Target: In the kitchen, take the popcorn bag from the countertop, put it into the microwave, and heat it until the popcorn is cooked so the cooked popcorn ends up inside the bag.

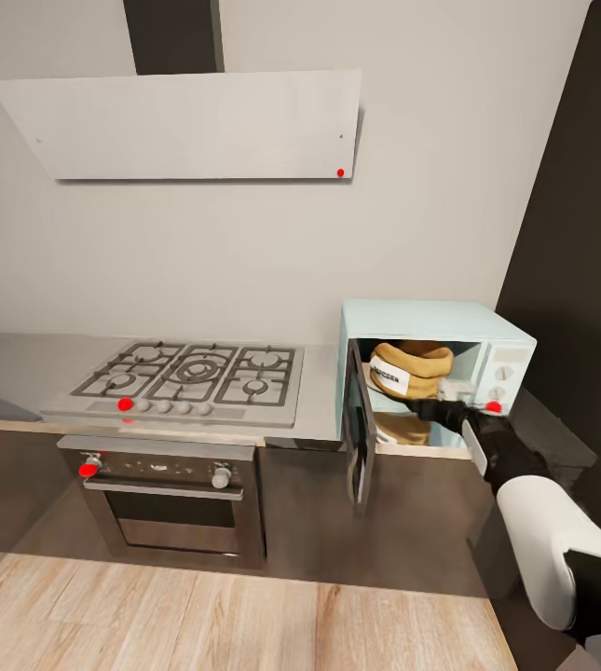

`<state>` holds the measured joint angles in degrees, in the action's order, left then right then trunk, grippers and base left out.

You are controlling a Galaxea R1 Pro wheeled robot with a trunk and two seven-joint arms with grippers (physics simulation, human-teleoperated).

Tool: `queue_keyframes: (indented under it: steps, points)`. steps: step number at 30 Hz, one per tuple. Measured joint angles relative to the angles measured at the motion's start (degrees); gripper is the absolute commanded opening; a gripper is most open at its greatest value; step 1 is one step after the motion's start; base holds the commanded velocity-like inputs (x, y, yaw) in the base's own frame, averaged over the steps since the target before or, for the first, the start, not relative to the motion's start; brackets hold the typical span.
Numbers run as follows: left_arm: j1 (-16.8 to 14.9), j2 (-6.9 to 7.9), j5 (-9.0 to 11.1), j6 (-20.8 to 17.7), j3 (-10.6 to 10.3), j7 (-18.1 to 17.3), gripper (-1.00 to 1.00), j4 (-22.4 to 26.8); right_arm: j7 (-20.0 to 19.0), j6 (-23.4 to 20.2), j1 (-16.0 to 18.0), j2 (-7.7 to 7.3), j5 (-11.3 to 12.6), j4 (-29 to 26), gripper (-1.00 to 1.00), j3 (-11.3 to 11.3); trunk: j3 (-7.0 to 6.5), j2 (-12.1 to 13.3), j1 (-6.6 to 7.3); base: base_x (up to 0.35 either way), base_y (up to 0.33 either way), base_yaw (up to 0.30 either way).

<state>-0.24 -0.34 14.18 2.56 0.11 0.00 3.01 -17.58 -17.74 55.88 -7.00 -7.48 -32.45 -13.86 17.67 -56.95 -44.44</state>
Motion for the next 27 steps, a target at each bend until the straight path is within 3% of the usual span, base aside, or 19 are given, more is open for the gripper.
queue_keyframes:
  steps: [6,9,15,27]
  points:
    - [0.0,0.00,0.0,0.0,0.0,0.0,1.00,0.0,5.8,5.2,-0.9,1.09,0.2,0.4,1.00,-0.2,0.00,0.0,0.00,0.000,0.000,0.000]
    - [0.0,0.00,0.0,0.0,0.1,0.0,1.00,0.0,6.5,6.6,-1.0,1.13,0.2,0.5,1.00,-0.3,0.00,0.0,0.00,0.000,0.000,0.000]
    - [0.0,0.00,0.0,0.0,0.0,0.0,1.00,0.1,7.6,13.5,-1.8,1.24,0.4,1.6,1.00,-0.2,0.00,0.0,0.02,0.090,0.000,0.000]
    - [0.0,0.00,0.0,0.0,0.1,0.0,1.00,0.1,8.0,14.2,-2.1,1.48,0.2,2.8,1.00,-0.2,0.00,0.0,0.02,0.156,0.000,0.000]
